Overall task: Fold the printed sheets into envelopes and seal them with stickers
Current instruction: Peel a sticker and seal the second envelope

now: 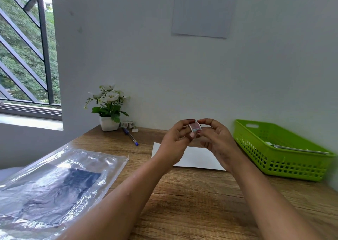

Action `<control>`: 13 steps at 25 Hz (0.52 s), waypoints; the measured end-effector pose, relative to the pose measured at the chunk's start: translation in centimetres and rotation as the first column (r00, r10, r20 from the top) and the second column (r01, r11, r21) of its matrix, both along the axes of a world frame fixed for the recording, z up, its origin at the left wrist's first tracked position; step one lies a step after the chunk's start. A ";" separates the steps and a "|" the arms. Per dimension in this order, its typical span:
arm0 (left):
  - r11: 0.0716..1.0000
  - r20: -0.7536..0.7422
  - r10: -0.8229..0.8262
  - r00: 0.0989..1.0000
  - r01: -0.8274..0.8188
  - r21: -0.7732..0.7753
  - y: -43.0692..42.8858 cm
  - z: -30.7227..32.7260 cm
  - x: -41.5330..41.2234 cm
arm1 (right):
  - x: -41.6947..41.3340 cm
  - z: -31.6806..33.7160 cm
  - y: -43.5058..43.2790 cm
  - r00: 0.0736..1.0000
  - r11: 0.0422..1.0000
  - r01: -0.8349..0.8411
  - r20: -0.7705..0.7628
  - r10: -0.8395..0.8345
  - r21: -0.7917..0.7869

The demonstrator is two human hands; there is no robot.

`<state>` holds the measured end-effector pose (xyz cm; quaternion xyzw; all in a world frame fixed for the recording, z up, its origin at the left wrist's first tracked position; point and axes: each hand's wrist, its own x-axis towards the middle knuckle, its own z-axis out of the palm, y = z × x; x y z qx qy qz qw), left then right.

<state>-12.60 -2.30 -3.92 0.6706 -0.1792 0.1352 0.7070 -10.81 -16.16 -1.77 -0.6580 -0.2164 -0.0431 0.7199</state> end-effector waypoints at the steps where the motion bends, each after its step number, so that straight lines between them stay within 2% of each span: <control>1: 0.999 0.034 0.017 0.999 -0.018 0.038 0.0 -0.1 0.1 | 0.0 0.1 0.0 1.000 1.000 0.011 -0.010 -0.011 -0.007; 4: 0.991 0.095 0.040 0.995 -0.052 0.121 -0.1 -0.2 0.0 | -0.1 0.1 -0.1 0.999 1.000 0.025 -0.024 -0.025 -0.001; 8: 0.994 0.079 0.045 0.996 -0.052 0.100 -0.2 -0.4 0.0 | 0.0 0.0 -0.1 1.000 1.000 0.019 -0.022 -0.018 0.012; 10: 0.999 0.019 0.026 0.999 -0.027 0.026 -0.2 -0.5 0.1 | -0.1 0.1 -0.2 1.000 1.000 -0.011 -0.002 0.011 0.014; 13: 0.983 -0.133 -0.037 0.990 0.012 -0.183 0.1 -0.1 0.2 | -0.1 0.2 -0.3 0.998 0.998 -0.059 0.038 0.059 0.003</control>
